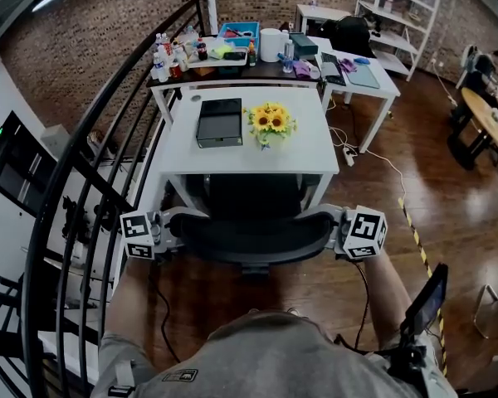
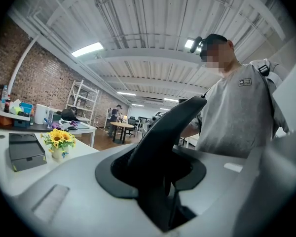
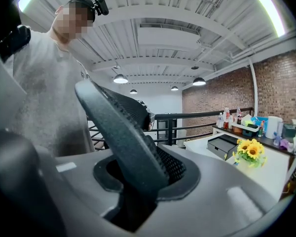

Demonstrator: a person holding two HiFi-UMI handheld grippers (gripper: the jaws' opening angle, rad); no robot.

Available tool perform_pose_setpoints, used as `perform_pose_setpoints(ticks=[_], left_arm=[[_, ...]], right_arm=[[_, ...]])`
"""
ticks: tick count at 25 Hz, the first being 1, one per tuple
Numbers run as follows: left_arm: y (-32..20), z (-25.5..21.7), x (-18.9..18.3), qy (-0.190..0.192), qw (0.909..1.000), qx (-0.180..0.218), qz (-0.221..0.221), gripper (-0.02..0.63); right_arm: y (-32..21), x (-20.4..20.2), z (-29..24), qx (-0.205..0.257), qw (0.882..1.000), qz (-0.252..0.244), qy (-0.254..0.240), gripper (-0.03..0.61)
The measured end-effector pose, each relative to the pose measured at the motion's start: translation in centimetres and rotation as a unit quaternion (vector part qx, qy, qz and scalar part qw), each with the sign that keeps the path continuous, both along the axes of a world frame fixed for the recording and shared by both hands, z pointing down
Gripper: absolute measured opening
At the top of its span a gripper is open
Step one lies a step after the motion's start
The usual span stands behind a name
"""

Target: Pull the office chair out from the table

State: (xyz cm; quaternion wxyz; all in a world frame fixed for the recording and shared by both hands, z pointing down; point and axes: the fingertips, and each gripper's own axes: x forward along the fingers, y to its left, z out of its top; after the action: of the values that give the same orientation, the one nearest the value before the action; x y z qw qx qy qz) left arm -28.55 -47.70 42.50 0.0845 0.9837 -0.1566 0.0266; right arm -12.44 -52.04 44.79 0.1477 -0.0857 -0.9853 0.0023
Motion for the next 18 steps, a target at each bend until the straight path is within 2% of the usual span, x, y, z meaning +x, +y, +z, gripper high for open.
perform_pose_setpoints(ticks=[9, 18], left_arm=[[1.7, 0.0, 0.0, 0.000, 1.0000, 0.001, 0.000, 0.137], [5.3, -0.2, 0.1, 0.012, 0.9999, 0.002, 0.005, 0.135]], right_arm=[[1.8, 0.0, 0.0, 0.000, 1.000, 0.008, -0.004, 0.129], [5.9, 0.3, -0.2, -0.005, 1.000, 0.010, -0.006, 0.123]])
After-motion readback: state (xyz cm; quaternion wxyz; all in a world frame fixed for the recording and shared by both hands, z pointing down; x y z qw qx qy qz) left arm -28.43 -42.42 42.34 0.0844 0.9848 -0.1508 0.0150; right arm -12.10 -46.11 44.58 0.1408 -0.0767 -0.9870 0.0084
